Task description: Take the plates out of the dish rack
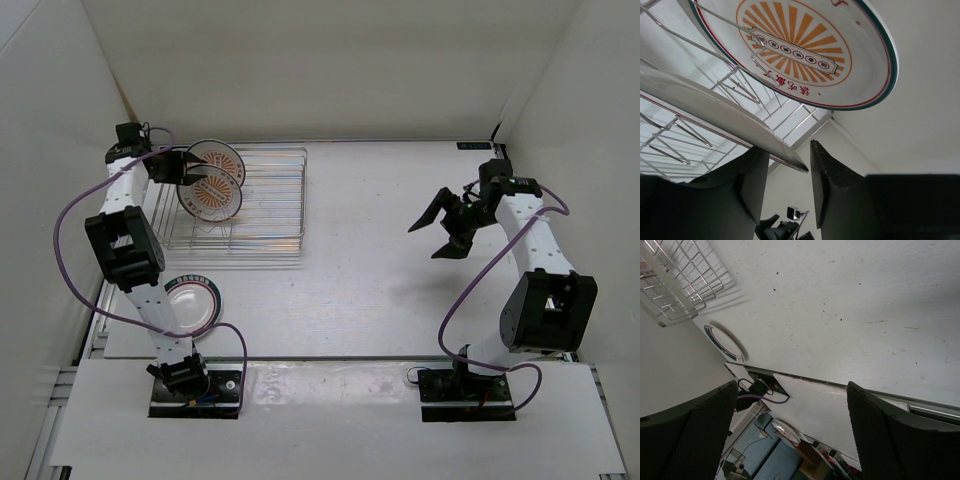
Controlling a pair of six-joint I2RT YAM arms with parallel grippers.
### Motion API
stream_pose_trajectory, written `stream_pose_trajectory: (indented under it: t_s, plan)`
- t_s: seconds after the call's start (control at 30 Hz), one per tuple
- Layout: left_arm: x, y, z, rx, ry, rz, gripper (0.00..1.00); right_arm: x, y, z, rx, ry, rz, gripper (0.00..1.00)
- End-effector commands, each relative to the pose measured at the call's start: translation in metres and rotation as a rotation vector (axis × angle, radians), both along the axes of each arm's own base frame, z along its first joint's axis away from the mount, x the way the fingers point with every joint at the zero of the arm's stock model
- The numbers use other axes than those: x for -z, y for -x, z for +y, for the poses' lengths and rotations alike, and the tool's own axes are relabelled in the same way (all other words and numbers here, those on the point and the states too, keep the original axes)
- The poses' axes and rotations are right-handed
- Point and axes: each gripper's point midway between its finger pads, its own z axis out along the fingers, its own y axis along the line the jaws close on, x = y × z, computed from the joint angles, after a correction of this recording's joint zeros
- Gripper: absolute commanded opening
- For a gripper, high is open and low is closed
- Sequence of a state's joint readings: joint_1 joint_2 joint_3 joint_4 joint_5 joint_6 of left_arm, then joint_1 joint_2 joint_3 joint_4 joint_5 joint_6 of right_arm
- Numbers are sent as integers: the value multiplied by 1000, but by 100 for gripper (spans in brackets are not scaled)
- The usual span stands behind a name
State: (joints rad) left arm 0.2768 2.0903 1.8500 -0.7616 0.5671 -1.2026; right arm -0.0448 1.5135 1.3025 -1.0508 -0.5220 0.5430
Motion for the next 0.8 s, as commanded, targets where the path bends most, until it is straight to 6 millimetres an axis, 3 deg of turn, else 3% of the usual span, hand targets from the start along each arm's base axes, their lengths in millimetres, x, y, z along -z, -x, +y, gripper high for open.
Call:
stream_pose_trajectory:
  t_s: [0.0, 0.13, 0.23, 0.47, 0.6, 0.77]
  plan:
    - [-21, 5, -1, 24, 35, -45, 47, -17, -8, -3, -1, 12, -72, 90]
    - [-30, 3, -4, 28, 44, -69, 36, -19, -9, -3, 1, 9, -71, 90]
    - [-37, 2, -4, 16, 75, -82, 18, -17, -10, -3, 1, 7, -67, 90]
    - [-68, 2, -4, -5, 109, -133, 2, -17, -11, -3, 5, 3, -64, 90]
    - [-93, 5, -2, -42, 169, -148, 0, -13, -12, -3, 4, 1, -53, 90]
    - [-148, 3, 3, -108, 200, -265, 0, -15, -12, -3, 7, 0, -58, 90]
